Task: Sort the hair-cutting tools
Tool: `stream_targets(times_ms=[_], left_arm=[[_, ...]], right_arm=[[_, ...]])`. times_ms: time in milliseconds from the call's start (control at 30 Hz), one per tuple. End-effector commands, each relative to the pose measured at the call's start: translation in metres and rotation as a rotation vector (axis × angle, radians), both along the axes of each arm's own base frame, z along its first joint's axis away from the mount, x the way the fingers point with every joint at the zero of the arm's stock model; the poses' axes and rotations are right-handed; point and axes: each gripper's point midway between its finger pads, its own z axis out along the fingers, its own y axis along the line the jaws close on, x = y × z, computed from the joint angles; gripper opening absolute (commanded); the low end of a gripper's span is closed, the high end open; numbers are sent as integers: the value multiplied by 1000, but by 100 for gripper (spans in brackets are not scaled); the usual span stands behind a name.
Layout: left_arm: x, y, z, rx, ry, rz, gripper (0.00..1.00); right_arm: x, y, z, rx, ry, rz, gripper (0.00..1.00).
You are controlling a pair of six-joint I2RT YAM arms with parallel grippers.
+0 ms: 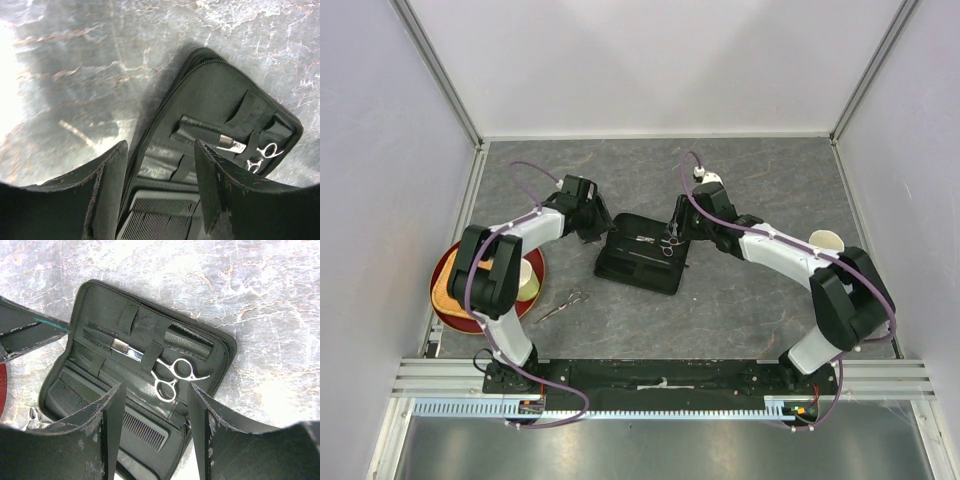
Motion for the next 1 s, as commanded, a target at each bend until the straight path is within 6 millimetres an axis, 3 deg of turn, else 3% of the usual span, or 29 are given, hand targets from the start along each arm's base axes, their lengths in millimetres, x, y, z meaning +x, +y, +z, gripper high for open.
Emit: stream_targets(times_ms=[0,167,200,267,300,333,533,567,700,967], left_arm=[[-17,23,25,95,-40,14,63],[-52,40,22,143,4,19,61],[-66,50,11,181,37,33,60],[-78,53,14,176,37,37,59],[-92,56,6,185,68,36,59],[-96,56,13,170,50,44,58],[-134,67,12,200,65,69,57],[-136,69,19,199,38,78,56],[-147,76,16,204,29,90,56],[-147,78,2,235,60,84,53]], right_arm=[[-6,-12,24,-33,-19,-22,60],[-33,-16,19,-34,15,25,60],[-36,-17,20,-31,15,31,60],[-46,-18,18,-26,22,49,60],[-49,-18,17,-22,25,56,60],[-52,-18,17,-19,28,61,60],[-69,-13,16,10,34,112,60],[-71,-12,16,13,32,118,60],[-76,-11,12,27,37,125,60],[-79,-8,8,34,47,139,59]])
